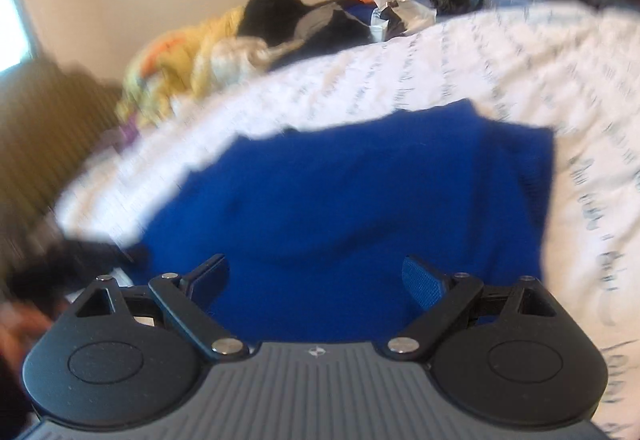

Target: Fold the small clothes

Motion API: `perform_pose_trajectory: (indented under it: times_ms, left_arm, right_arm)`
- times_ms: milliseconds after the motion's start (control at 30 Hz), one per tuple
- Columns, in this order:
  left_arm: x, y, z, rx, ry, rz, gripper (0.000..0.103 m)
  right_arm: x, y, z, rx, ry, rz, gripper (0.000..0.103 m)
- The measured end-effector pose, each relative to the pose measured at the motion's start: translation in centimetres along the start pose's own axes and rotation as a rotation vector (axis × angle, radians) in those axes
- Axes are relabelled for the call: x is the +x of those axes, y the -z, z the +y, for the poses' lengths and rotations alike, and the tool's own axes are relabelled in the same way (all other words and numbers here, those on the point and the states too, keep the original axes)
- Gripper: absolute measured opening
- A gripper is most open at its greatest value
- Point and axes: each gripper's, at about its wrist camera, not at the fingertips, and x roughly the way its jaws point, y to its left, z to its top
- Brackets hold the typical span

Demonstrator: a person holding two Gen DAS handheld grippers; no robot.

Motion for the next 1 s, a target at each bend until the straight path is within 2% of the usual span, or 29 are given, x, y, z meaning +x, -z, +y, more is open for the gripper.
perform_pose_trajectory:
  times_ms: [33,100,167,233,300,367,467,567,600,633,667,700,767,867,933,1000]
  left_arm:
    - [-0.7,0.0,-1.5,0.06,0.034,-0.031,0.003]
    - [-2.4,0.7,-6.6,0.264,0.12,-0.13,0.003]
    - [-3.8,2.4,-11.9,0.469,0.233,-0.186,0.002]
    - [-4.6,5.5,-16.7,0.681,0.351,-0.199,0.002]
    - [-5.0,9.0,-19.6,0.862,0.446,-0.198,0.003]
    - [-4.7,11.8,-20.8,0.964,0.504,-0.16,0.004]
    - [-4.0,13.9,-21.2,1.013,0.497,-0.125,0.004]
    - [-3.3,14.1,-21.0,1.007,0.483,-0.099,0.004]
    - [-3.3,14.2,-21.1,1.013,0.483,-0.102,0.004]
    - [-3.5,14.2,-21.2,1.023,0.488,-0.108,0.003]
    - [-3.8,14.4,-21.3,1.033,0.498,-0.112,0.003]
    - [-4.2,14.4,-21.6,1.043,0.512,-0.115,0.003]
    - [-5.1,14.2,-21.6,1.059,0.558,-0.133,0.003]
    - [-5.9,14.8,-22.3,1.069,0.637,-0.143,0.003]
    - [-5.1,15.6,-23.1,1.075,0.672,-0.103,0.003]
    - [-3.6,16.3,-23.3,1.057,0.646,-0.056,0.004]
  right_arm:
    - [0.1,-0.9,-1.0,0.073,-0.058,-0.001,0.094]
    - [0.8,-3.0,-3.4,0.231,-0.182,0.012,0.094]
    - [2.1,-5.0,-6.2,0.379,-0.308,0.047,0.095]
    - [3.4,-6.4,-8.6,0.46,-0.365,0.061,0.095]
    - [4.8,-7.2,-10.6,0.518,-0.397,0.086,0.097]
    - [6.2,-7.6,-12.1,0.556,-0.411,0.124,0.098]
    - [7.4,-7.6,-13.0,0.55,-0.363,0.147,0.096]
    - [7.6,-7.9,-12.5,0.498,-0.34,0.138,0.095]
    - [7.6,-8.0,-12.0,0.451,-0.305,0.138,0.086]
    - [7.7,-8.1,-11.5,0.401,-0.26,0.149,0.053]
    - [7.9,-7.9,-11.2,0.361,-0.207,0.173,0.028]
    - [8.0,-7.9,-11.1,0.329,-0.176,0.18,0.01]
    - [7.0,-7.9,-10.8,0.292,-0.169,0.154,0.01]
    - [3.3,-8.1,-11.4,0.269,-0.157,0.075,0.01]
    - [1.4,-7.6,-13.0,0.271,-0.087,0.04,0.01]
    - [1.0,-6.8,-14.6,0.29,-0.027,0.032,0.013]
